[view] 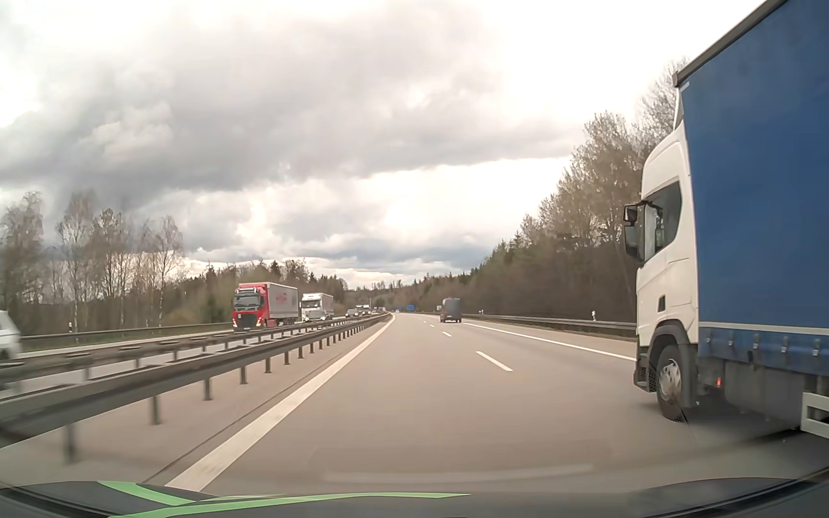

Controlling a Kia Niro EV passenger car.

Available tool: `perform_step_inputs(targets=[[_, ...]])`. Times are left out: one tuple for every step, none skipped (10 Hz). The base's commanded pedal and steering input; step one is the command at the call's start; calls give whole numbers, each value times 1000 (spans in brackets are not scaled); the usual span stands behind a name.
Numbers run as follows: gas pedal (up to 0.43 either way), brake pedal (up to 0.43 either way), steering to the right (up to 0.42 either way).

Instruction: Follow the waypoints while adhering to traffic rules and regulations

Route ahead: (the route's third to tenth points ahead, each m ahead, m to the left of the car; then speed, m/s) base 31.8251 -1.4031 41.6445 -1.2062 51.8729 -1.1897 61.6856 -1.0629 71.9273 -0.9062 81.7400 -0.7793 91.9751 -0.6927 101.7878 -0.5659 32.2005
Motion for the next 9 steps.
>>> perform_step_inputs(targets=[[441, 0, -3], [441, 0, -3], [429, 0, -3], [429, 0, -3], [421, 0, -3], [409, 0, -3], [398, 0, -3], [398, 0, -3], [398, 0, -4]])
